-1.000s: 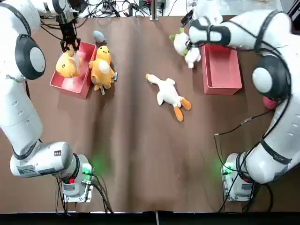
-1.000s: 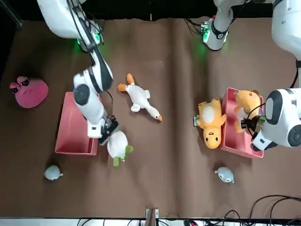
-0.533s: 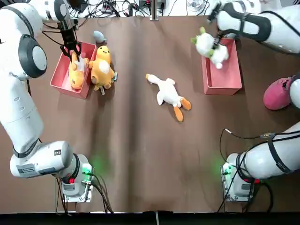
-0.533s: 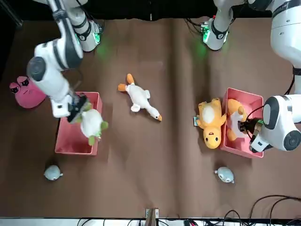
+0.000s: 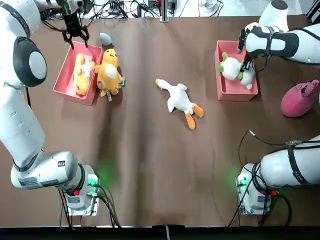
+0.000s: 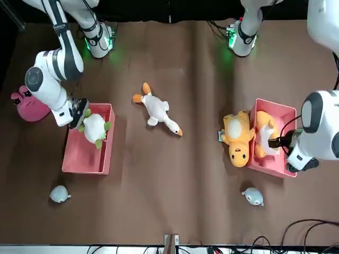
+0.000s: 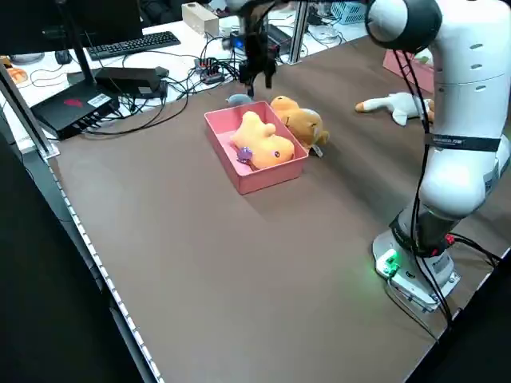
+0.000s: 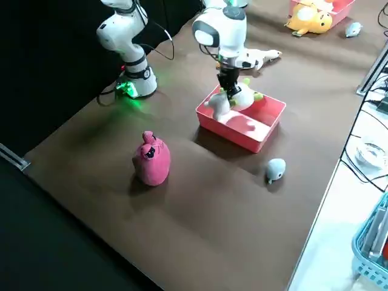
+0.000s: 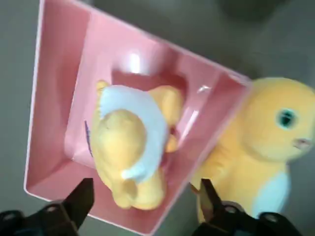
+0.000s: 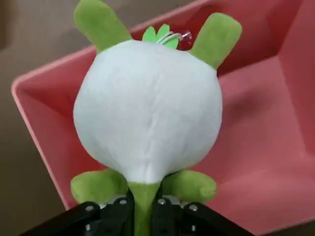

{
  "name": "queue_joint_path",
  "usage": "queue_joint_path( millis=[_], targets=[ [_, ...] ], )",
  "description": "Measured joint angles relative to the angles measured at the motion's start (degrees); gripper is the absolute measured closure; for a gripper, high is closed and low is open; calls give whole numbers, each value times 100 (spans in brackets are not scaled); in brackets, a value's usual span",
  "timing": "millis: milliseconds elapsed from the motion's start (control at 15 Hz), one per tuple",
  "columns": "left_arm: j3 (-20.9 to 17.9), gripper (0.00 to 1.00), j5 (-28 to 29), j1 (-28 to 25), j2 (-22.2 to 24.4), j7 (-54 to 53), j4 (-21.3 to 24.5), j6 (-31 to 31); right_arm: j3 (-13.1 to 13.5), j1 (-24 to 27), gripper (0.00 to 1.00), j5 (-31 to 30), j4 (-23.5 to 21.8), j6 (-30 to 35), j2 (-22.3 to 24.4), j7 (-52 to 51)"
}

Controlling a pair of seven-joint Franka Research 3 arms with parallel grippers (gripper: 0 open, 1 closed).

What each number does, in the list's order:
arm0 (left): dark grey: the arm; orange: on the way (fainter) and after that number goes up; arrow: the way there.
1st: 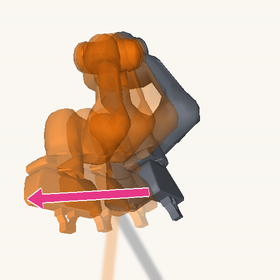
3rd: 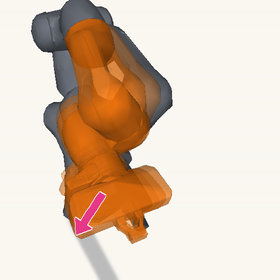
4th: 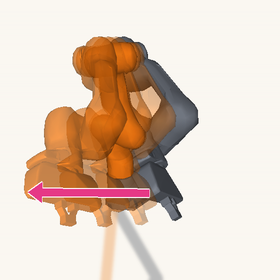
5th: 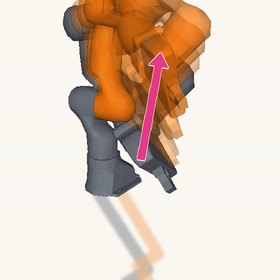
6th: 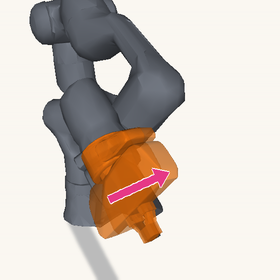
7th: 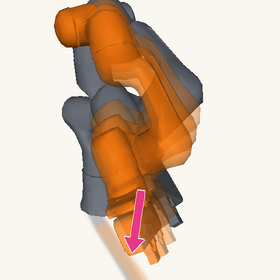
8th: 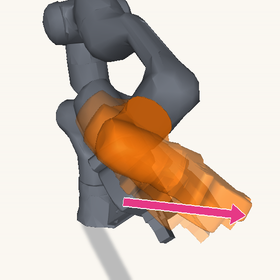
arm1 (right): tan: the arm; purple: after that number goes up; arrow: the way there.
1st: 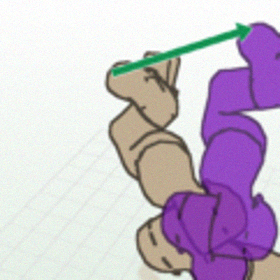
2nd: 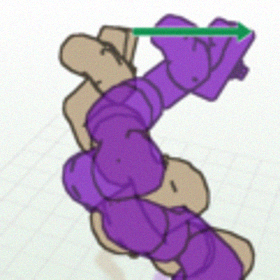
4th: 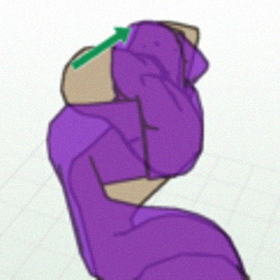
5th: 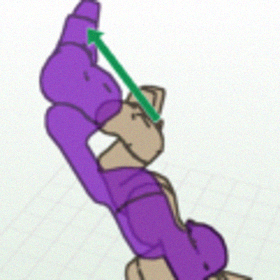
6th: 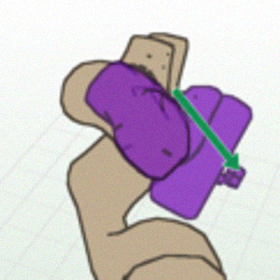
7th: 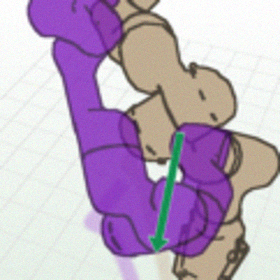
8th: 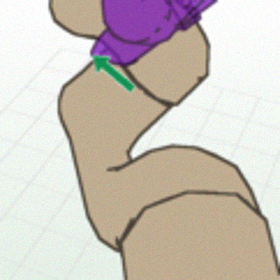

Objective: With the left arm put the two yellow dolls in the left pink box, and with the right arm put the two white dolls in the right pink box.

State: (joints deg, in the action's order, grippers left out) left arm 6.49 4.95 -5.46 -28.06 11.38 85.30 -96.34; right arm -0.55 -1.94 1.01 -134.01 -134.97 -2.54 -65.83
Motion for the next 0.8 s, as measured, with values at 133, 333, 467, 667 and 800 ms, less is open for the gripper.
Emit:
queue_joint_path(
  millis=[133,333,467,667,800],
  targets=[
    [258,0,0,60,192,-19,3,24,-1,85,86,14,-208,-159,2,-157],
    [592,1,0,196,227,-19,37,-80,-28,91,63,69,-289,-177,29,-183],
    [621,1,1,405,196,-19,80,-202,-45,91,44,93,-286,-100,86,-183],
    [623,1,229,721,63,35,125,-380,-63,88,15,139,-103,405,211,-165],
    [623,1,339,783,-83,65,146,-444,-91,8,0,189,195,1080,326,31]
  ],
)
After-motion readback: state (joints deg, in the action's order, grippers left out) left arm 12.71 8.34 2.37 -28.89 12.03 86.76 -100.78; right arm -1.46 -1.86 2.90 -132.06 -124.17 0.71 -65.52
